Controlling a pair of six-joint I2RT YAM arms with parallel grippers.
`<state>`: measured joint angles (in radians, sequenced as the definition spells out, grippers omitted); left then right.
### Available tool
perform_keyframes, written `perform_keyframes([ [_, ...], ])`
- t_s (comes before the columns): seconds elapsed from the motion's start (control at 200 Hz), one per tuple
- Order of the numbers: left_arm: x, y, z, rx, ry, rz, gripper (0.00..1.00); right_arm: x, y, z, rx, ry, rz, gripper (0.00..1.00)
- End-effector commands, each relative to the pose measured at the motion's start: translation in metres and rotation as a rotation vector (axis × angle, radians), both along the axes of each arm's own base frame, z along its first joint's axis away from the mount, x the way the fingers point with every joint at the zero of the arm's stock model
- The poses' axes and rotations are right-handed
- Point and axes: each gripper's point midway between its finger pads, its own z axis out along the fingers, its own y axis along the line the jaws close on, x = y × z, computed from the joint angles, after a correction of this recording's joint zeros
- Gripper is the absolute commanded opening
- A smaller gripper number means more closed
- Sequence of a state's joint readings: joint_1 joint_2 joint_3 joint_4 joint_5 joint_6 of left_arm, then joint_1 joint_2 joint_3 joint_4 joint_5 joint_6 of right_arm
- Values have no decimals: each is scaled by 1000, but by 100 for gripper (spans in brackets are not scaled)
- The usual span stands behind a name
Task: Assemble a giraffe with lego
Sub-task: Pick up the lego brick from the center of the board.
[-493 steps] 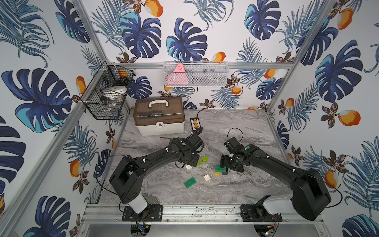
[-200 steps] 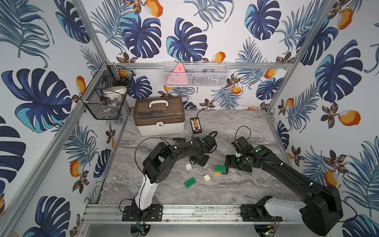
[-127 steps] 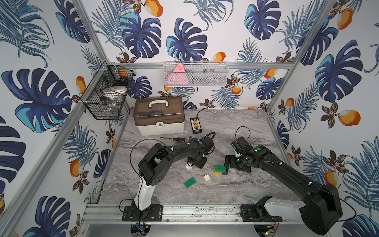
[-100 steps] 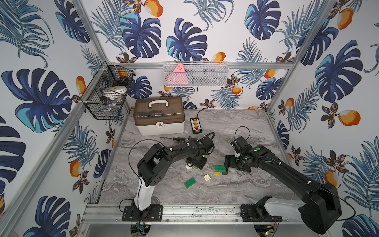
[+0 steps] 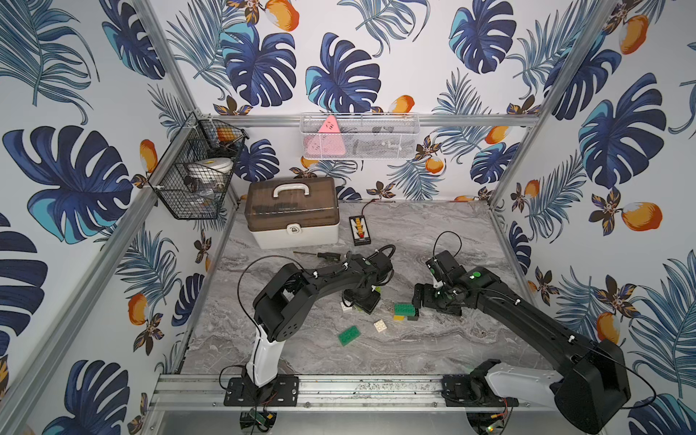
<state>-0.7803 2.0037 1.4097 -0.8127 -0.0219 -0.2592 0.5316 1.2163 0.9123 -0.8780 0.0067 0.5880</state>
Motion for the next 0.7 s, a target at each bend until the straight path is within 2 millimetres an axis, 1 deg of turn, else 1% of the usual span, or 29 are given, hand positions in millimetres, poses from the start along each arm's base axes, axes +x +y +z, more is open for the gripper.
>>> perform_keyframes([
  [0.0,-4,-2,0,-5,16,-44,56,-1,-4,1,-13,-5,-10,94],
  [0.05,-6,-3,0,-3,18,-50,54,-1,-5,2,-13,-9,-13,94],
  [0.125,-9,-2,0,0,19,-49,47,0,-6,1,-11,-11,-18,94],
  [0.235,-13,-3,1,-4,19,-37,38,1,-4,0,-7,-8,-16,94],
  [0.305,-14,-3,3,-5,17,-25,35,2,-3,0,-2,-6,-16,94],
  [0.375,-15,-3,4,-3,18,-14,36,2,-2,0,1,-5,-16,94],
  [0.43,-16,-3,4,3,16,-8,41,2,-2,-1,1,-6,-15,94],
  [0.5,-14,-3,3,9,7,-2,57,2,-2,0,3,-8,-15,94],
  [0.545,-13,-2,3,11,2,1,63,2,-2,0,2,-9,-14,94],
  [0.59,-12,-3,3,13,-2,3,67,2,-3,0,2,-8,-13,94],
  [0.695,-10,-5,0,13,-3,7,67,1,-4,2,-1,-11,-12,94],
])
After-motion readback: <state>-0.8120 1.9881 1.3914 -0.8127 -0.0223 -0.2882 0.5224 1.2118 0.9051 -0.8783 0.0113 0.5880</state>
